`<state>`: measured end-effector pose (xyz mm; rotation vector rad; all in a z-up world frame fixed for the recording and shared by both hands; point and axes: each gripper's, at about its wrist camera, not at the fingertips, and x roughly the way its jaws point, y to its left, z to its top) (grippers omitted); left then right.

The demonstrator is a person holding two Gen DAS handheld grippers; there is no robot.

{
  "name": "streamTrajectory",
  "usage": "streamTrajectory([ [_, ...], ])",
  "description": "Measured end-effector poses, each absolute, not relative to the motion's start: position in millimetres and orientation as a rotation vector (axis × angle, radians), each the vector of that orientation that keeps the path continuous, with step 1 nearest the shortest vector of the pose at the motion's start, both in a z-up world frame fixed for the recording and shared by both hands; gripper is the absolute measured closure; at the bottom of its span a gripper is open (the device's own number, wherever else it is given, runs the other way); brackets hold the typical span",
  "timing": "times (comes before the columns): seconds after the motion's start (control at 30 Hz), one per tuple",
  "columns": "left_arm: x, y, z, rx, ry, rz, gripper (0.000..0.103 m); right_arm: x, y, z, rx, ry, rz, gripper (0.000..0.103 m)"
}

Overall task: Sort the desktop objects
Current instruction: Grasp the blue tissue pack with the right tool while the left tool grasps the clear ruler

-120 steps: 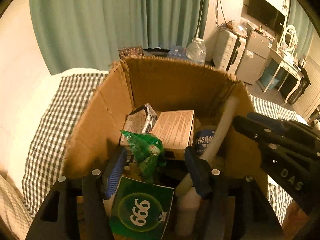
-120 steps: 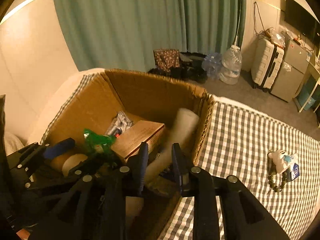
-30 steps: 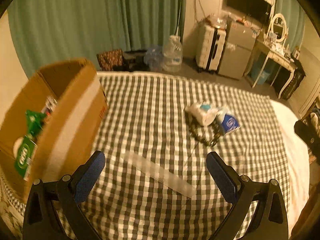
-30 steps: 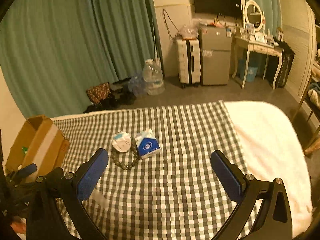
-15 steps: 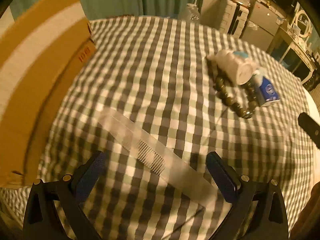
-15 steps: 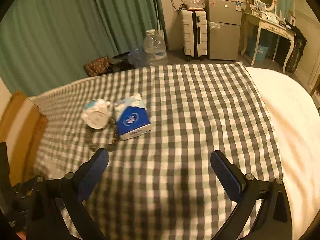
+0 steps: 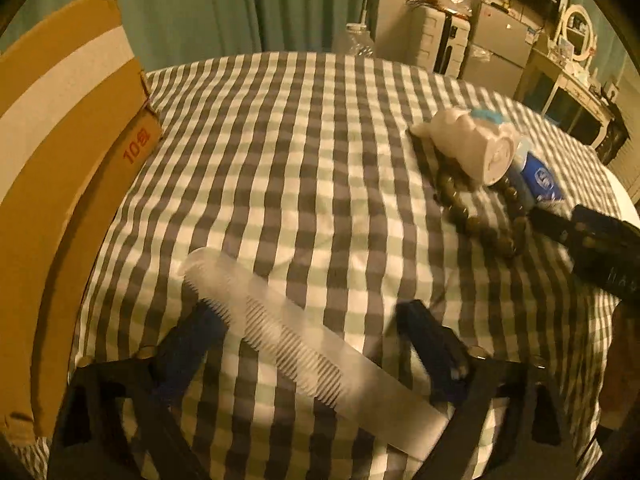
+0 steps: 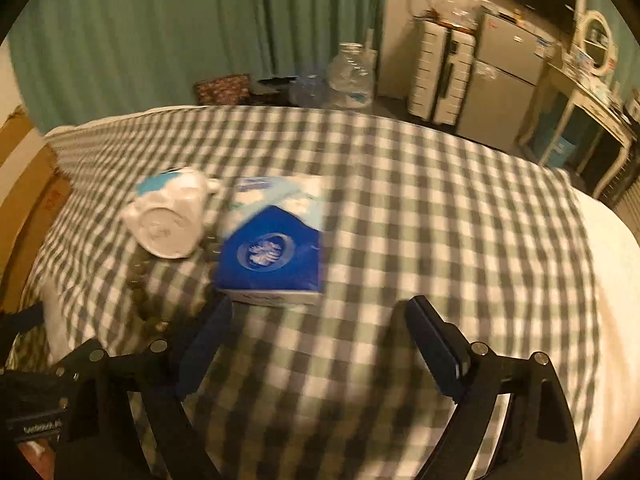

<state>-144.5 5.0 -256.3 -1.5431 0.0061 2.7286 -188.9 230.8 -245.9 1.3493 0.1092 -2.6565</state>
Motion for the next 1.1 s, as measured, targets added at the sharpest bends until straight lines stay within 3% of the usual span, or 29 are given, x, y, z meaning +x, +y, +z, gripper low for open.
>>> streamTrajectory([
  [0.07, -150, 5, -249, -1.522, -0.011, 2.714, 0.039, -187, 221, -247, 1.341, 0.158, -2.633, 0.014],
  [0.2, -149, 3, -239, -1.535, -0.049, 2.676, 0.062, -190, 219, -246, 1.327, 0.141, -2.678, 0.014],
  [0.23, -147, 3, -238, -1.537, -0.052, 2.664, 0.072, -200, 222, -246, 1.335, 0.136, -2.69, 0.014],
  [0.37, -135, 7, -236, -1.551, -0.066, 2.619, 0.088, -207, 222, -248, 1.322, 0.15, -2.746, 0.014],
  [0.4, -132, 6, -238, -1.549, -0.06, 2.616, 0.089, -209, 221, -248, 1.313, 0.15, -2.753, 0.015],
  [0.47, -129, 6, -242, -1.543, -0.046, 2.614, 0.09, -213, 219, -246, 1.306, 0.154, -2.753, 0.031],
  [0.5, -128, 7, -244, -1.54, -0.044, 2.616, 0.09, -213, 218, -245, 1.315, 0.151, -2.748, 0.05],
  [0.77, -122, 4, -262, -1.508, -0.026, 2.632, 0.091, -210, 243, -226, 1.399, -0.057, -2.762, 0.059],
  [0.9, -118, 0, -258, -1.508, -0.092, 2.616, 0.1, -204, 258, -202, 1.324, -0.168, -2.789, 0.06],
  [1.1, -117, 2, -239, -1.484, -0.075, 2.622, 0.101, -194, 261, -184, 1.253, -0.216, -2.814, 0.06],
])
